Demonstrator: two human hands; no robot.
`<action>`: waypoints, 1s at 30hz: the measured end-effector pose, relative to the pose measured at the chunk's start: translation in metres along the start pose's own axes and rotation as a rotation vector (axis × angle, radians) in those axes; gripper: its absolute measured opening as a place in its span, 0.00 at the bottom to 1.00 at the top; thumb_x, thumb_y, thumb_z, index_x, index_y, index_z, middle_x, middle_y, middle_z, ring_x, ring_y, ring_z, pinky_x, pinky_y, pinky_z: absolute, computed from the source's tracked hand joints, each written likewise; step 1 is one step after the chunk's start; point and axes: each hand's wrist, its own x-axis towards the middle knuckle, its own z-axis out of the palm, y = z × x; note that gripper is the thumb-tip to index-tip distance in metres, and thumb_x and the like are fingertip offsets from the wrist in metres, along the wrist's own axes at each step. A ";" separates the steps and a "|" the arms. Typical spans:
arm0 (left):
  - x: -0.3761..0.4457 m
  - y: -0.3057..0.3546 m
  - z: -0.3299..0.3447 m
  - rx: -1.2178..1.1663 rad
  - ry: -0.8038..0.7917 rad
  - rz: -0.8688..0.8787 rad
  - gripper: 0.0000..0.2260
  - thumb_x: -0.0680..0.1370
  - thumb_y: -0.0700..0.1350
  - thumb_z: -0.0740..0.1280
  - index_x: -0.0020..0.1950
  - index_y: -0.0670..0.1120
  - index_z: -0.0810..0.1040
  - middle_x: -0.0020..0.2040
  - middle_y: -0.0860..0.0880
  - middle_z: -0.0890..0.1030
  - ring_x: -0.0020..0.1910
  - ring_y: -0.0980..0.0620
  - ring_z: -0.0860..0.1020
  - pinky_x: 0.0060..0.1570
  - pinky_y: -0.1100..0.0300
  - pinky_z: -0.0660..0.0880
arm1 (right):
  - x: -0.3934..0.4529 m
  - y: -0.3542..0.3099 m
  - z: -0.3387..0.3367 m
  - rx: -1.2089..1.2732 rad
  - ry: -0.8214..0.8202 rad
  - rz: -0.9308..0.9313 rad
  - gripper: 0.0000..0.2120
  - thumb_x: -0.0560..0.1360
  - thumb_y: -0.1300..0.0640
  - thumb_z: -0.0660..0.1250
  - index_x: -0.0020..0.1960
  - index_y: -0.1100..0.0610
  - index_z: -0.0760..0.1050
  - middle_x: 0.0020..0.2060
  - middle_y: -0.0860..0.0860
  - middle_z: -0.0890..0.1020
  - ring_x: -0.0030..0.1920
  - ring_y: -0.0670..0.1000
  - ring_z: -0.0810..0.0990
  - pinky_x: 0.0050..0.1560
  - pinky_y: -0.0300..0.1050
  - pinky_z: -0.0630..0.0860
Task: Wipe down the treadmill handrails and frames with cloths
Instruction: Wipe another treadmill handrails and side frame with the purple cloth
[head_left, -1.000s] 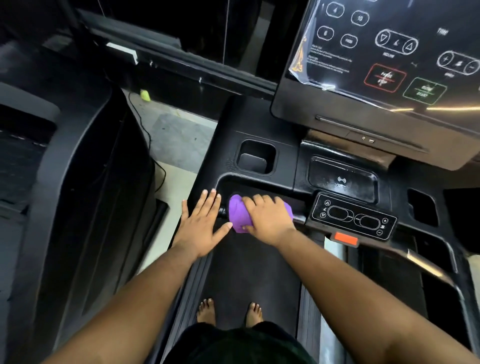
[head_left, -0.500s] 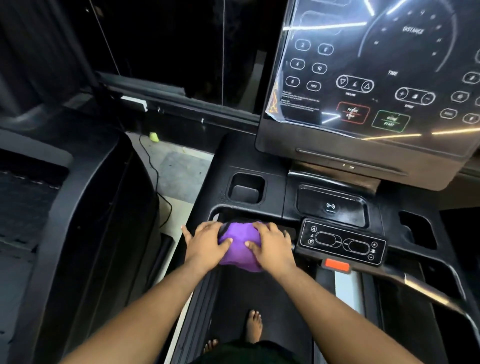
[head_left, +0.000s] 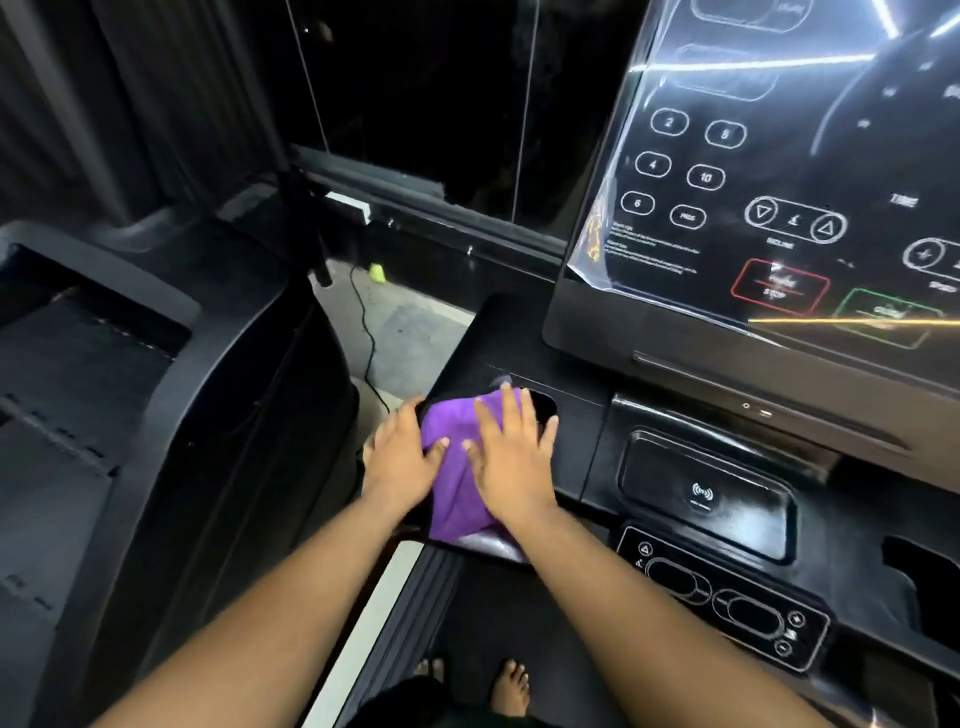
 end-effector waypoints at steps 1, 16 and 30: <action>0.008 -0.007 0.003 0.050 -0.076 -0.047 0.32 0.81 0.56 0.66 0.82 0.48 0.58 0.80 0.46 0.64 0.78 0.43 0.64 0.74 0.34 0.60 | 0.009 -0.001 0.014 -0.059 -0.121 -0.034 0.32 0.84 0.39 0.54 0.84 0.46 0.51 0.84 0.53 0.44 0.83 0.57 0.39 0.78 0.72 0.41; 0.034 -0.055 0.054 0.127 -0.224 0.154 0.40 0.78 0.71 0.38 0.84 0.48 0.38 0.84 0.50 0.39 0.82 0.55 0.38 0.79 0.41 0.37 | 0.119 0.009 0.041 -0.305 -0.272 -0.051 0.34 0.82 0.32 0.46 0.84 0.44 0.48 0.84 0.49 0.43 0.82 0.52 0.36 0.77 0.67 0.31; 0.037 -0.058 0.055 0.041 -0.257 0.214 0.39 0.77 0.70 0.37 0.83 0.51 0.36 0.84 0.54 0.38 0.81 0.58 0.36 0.80 0.41 0.40 | 0.025 0.021 0.032 -0.390 -0.360 -0.121 0.37 0.82 0.35 0.51 0.84 0.53 0.48 0.82 0.58 0.58 0.79 0.58 0.62 0.74 0.55 0.64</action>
